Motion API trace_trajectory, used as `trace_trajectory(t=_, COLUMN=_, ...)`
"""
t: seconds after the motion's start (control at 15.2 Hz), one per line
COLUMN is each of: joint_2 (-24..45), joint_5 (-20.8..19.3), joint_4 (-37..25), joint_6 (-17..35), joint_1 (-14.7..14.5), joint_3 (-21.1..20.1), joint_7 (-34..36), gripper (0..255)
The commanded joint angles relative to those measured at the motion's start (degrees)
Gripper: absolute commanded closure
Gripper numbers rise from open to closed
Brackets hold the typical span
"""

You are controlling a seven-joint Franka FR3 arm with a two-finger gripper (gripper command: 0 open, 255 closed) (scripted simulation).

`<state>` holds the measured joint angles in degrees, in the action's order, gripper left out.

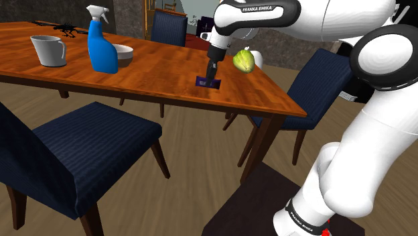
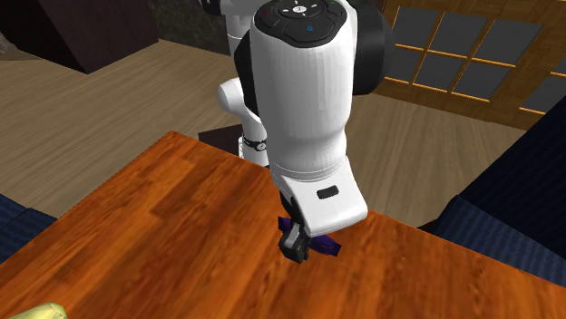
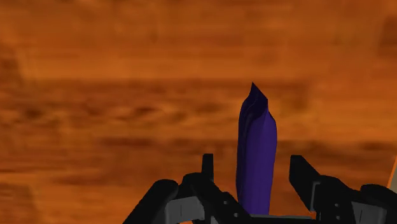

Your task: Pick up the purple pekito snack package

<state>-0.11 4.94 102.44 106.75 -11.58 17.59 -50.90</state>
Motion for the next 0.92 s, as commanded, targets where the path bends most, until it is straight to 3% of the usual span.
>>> trace_trajectory(t=0.0, joint_2=0.03, joint_5=0.01, joint_4=0.03, joint_6=0.07, joint_1=0.00, joint_3=0.00, joint_7=0.00, gripper=255)
trace_trajectory(t=0.53, joint_2=0.01, joint_5=0.01, joint_4=0.03, joint_6=0.05, joint_1=0.00, joint_3=0.00, joint_7=-0.01, gripper=255)
trace_trajectory(t=0.86, joint_2=0.16, joint_5=-0.03, joint_4=-3.99, joint_6=-3.82, joint_1=0.04, joint_3=0.04, joint_7=0.25, gripper=255)
